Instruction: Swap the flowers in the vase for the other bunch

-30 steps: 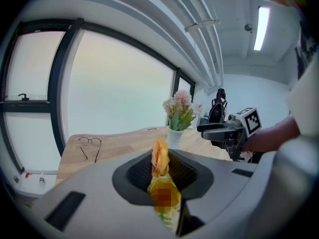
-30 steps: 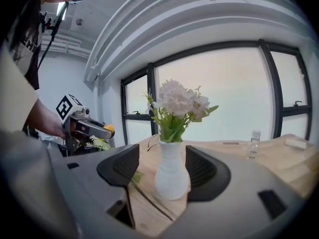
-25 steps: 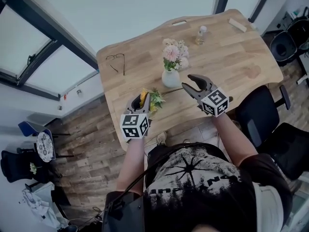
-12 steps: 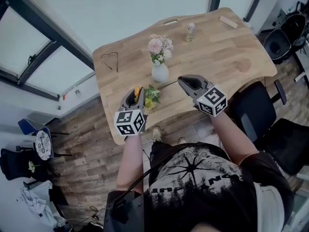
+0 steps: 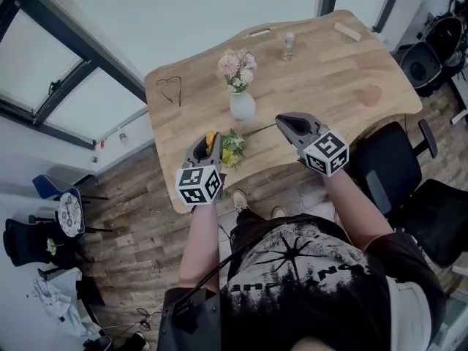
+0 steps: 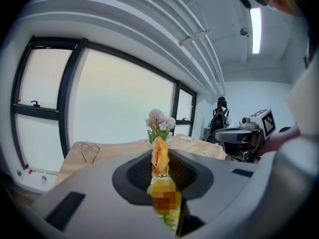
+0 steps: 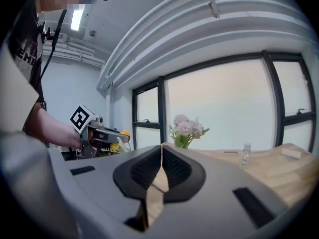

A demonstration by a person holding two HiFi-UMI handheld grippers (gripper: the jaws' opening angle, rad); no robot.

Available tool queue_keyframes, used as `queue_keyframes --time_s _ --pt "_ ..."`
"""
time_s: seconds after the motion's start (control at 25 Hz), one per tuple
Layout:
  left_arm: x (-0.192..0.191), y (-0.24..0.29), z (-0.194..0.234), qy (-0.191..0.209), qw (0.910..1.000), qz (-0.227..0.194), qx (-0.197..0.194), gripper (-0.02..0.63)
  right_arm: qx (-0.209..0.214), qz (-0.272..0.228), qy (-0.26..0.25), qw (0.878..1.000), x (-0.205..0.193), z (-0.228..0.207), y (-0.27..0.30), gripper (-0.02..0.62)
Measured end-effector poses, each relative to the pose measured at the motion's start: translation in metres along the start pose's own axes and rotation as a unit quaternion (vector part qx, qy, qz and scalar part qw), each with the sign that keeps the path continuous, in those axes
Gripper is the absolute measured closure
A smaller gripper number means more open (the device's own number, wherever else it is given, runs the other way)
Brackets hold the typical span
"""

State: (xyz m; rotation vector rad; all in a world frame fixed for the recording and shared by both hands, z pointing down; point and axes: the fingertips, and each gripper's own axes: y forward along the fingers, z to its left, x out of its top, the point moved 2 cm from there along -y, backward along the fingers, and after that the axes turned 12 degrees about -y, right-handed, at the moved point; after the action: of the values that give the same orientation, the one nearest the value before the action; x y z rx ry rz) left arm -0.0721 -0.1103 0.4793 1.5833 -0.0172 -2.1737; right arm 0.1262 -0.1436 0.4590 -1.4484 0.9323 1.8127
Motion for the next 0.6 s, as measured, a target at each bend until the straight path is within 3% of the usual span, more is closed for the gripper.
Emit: queue_keyframes --time_s 0.6 --pt "0.0047 0.0011 0.0015 -0.003 0.9999 -0.011 0.007 0.528 0.008 -0.001 -0.015 1.0 0.003 -0.004 0.0044 0.577"
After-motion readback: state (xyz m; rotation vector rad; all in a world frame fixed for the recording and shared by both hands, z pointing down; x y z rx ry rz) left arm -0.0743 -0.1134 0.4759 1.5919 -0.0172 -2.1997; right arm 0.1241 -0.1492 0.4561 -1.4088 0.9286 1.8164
